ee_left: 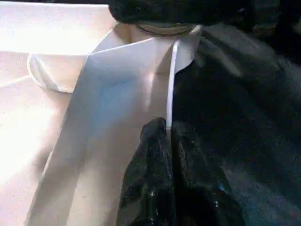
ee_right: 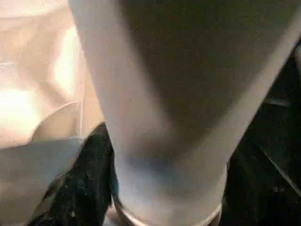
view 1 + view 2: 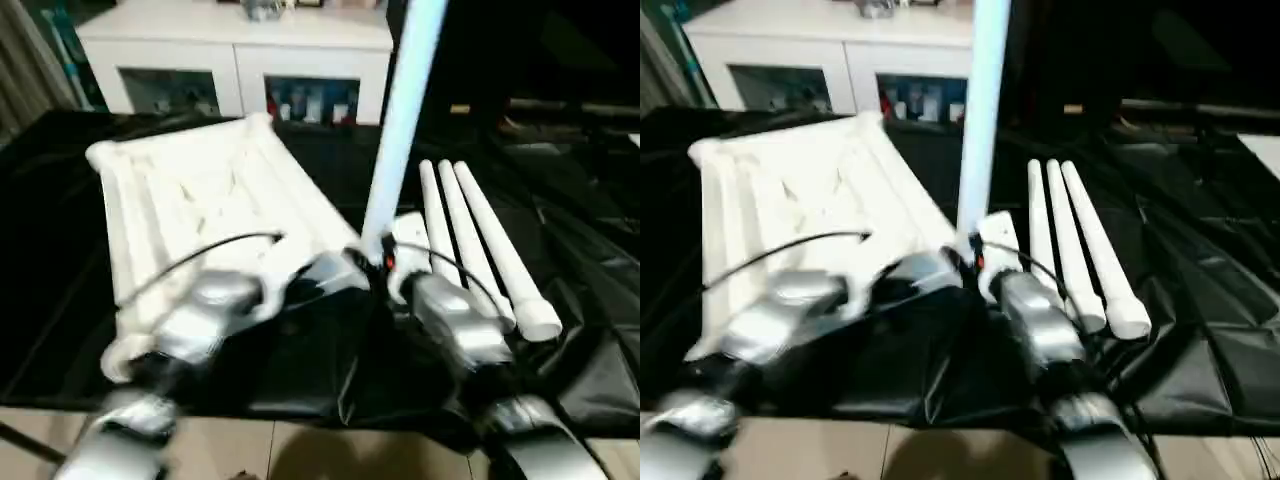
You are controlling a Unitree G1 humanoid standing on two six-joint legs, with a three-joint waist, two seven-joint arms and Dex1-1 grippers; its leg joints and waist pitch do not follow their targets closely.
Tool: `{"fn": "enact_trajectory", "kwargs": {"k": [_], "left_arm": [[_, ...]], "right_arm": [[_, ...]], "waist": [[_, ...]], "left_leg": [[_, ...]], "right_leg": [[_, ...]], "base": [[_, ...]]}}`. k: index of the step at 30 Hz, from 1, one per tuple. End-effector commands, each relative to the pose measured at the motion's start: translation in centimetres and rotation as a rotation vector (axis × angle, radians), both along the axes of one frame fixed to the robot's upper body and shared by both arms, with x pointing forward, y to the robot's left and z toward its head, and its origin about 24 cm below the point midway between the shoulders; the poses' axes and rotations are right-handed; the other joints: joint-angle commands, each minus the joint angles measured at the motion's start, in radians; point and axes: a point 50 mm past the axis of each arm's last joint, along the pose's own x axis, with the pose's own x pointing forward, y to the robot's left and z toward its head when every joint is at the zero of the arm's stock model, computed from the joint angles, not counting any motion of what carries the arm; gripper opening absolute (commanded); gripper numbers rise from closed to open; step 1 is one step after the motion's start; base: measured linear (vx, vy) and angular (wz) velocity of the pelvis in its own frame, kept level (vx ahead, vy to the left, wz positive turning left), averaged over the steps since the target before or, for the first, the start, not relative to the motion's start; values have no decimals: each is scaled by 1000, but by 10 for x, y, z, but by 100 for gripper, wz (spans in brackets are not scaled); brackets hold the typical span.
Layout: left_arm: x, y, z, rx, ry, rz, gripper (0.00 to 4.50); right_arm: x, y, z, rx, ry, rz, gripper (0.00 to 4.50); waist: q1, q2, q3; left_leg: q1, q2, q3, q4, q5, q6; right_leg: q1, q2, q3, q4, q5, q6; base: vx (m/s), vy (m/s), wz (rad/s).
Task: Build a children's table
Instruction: Rotate leg to tighten
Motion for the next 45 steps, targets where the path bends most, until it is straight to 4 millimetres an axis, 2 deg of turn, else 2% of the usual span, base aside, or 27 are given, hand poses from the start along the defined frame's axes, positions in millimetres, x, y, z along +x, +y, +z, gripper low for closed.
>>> {"fn": "enact_trajectory", "kwargs": {"k": [1,2,3,5,6,8,11,14,20,23,26,28,32,33,34,35,36,38,40,42,45], "left_arm": [[12,3,5,29,-46,147,0],[13,1,6,34,-52,155,0],[15,-2,7,38,-63,164,0],[16,-2,8,38,-68,170,0],[16,0,9,40,-71,173,0],[17,3,8,62,-75,170,0],[17,6,8,72,-73,164,0],[17,10,7,84,-75,154,0],[15,12,7,83,-71,117,0],[12,10,8,74,-69,59,0],[3,14,7,63,-28,-50,0],[-4,20,8,61,-2,-119,0],[-11,33,9,55,25,-188,0],[-15,43,11,56,37,-232,0],[-15,43,11,56,37,-232,0],[-22,55,14,47,65,-300,0],[-23,57,14,45,66,-312,0],[-25,59,15,43,68,-328,0],[-32,72,20,24,90,-393,0],[-35,80,22,26,106,-410,0],[-33,91,23,63,114,-398,0]], "right_arm": [[-16,29,-26,14,132,57,272],[-15,32,-24,15,126,49,272],[-13,38,-22,53,131,41,272],[-12,39,-21,63,133,40,272],[-12,41,-21,75,134,45,272],[-11,43,-20,105,142,49,272],[-10,45,-19,135,148,57,272],[-8,45,-19,130,150,64,272],[-8,45,-18,147,150,128,272],[-8,44,-17,127,154,180,272],[-8,37,-19,98,189,269,272],[-9,30,-19,96,224,343,272],[-11,16,-20,84,259,447,272],[-14,6,-22,88,301,518,272],[-14,6,-22,88,301,518,272],[-20,-7,-24,60,337,625,272],[-21,-9,-24,55,341,639,272],[-22,-11,-25,49,347,659,272],[-28,-22,-25,39,382,759,272],[-31,-27,-25,35,397,798,272],[-32,-30,-27,17,405,801,272]], "waist": [[-6,-7,-47],[-5,-10,-49],[-3,-8,-50],[-1,-12,-51],[0,-13,-53],[-1,-10,-53],[-5,-8,-49],[-9,-7,-46],[-9,-8,-45],[-8,-10,-45],[-17,-10,-50],[-26,-9,-51],[-34,-7,-52],[-35,-5,-52],[-35,-7,-51],[-37,-8,-49],[-35,-7,-49],[-34,-6,-48],[-30,-10,-45],[-25,-8,-44],[-21,-8,-41]], "left_leg": [[13,33,-14,-87,-288,-21],[11,32,-13,-85,-270,-15],[11,32,-11,-82,-240,-5],[7,31,-9,-79,-215,13],[3,31,-9,-78,-184,23],[4,31,-9,-77,-165,34],[5,33,-9,-82,-197,35],[8,34,-10,-88,-250,18],[9,35,-9,-92,-271,10],[4,35,-10,-93,-260,15],[-5,34,-10,-89,-183,35],[-7,33,-10,-84,-147,51],[-3,34,-7,-79,-113,86],[0,36,-8,-79,-119,90],[0,38,-8,-80,-133,92],[0,38,-5,-81,-141,92],[-1,40,-6,-81,-155,89],[4,44,-4,-83,-160,82],[6,44,-2,-85,-181,75],[7,46,-1,-86,-184,73],[11,46,-1,-91,-219,52]], "right_leg": [[11,-61,40,-99,-219,-164],[13,-60,40,-97,-191,-167],[12,-59,40,-93,-138,-174],[17,-60,39,-90,-98,-181],[21,-60,37,-85,-57,-185],[21,-58,35,-83,-18,-191],[20,-58,34,-87,-43,-197],[17,-59,35,-94,-110,-194],[14,-62,38,-102,-165,-178],[18,-63,38,-102,-166,-176],[26,-61,35,-89,-63,-198],[28,-58,33,-82,14,-219],[28,-54,31,-75,110,-261],[28,-54,30,-75,110,-271],[29,-55,30,-76,95,-277],[27,-54,30,-77,86,-281],[30,-56,29,-78,68,-282],[25,-54,30,-77,61,-286],[23,-56,31,-80,25,-289],[21,-54,32,-79,13,-285],[15,-57,34,-84,-49,-282]], "base": [[0,0,0],[0,0,0],[0,0,0],[0,0,0],[0,0,0],[0,0,0],[0,0,0],[0,0,0],[0,0,0],[0,0,0],[0,0,0],[0,0,0],[0,0,0],[0,0,0],[0,0,0],[0,0,0],[0,0,0],[0,0,0],[0,0,0],[0,0,0],[0,0,0]]}}
